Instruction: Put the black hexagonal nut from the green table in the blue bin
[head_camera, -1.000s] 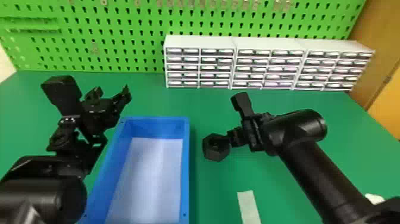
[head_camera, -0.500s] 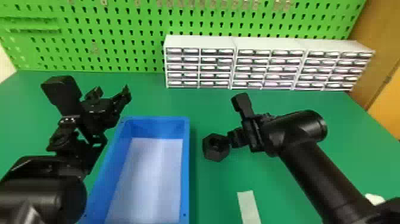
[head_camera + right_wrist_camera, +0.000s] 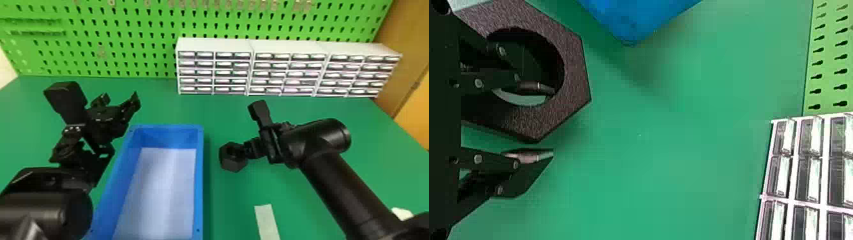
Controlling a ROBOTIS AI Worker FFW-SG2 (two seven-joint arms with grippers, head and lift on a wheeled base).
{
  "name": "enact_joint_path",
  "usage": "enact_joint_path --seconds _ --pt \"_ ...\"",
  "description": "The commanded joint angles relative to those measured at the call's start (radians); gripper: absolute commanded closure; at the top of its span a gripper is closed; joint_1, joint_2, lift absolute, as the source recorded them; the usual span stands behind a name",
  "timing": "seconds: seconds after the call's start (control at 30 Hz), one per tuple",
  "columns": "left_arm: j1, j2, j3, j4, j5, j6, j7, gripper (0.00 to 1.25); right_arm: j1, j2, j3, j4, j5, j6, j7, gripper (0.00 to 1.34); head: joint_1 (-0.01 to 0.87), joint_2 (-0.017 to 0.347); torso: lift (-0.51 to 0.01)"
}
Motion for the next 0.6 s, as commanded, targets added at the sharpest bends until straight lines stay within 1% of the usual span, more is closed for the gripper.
enact_joint_path --seconds 0.0,0.1,0.23,0.57 --pt "0.001 0.000 0.000 0.000 0.000 0.001 0.000 0.45 0.000 0.000 0.006 0.000 0.005 0.000 0.000 0.88 0.691 0.009 -0.097" --pt "0.001 0.000 0.000 0.000 0.002 -0.001 0.000 0.45 0.000 0.000 0.010 -0.005 0.015 0.000 0.000 0.89 0.691 0.009 -0.097" --pt "0.001 0.000 0.000 0.000 0.002 -0.001 0.000 0.45 0.002 -0.002 0.016 -0.009 0.022 0.000 0.002 1.03 0.691 0.009 -0.097" --pt "0.001 0.000 0.000 0.000 0.002 -0.001 0.000 0.45 0.002 -0.002 0.016 -0.012 0.027 0.002 0.002 1.03 0.691 0.009 -0.097"
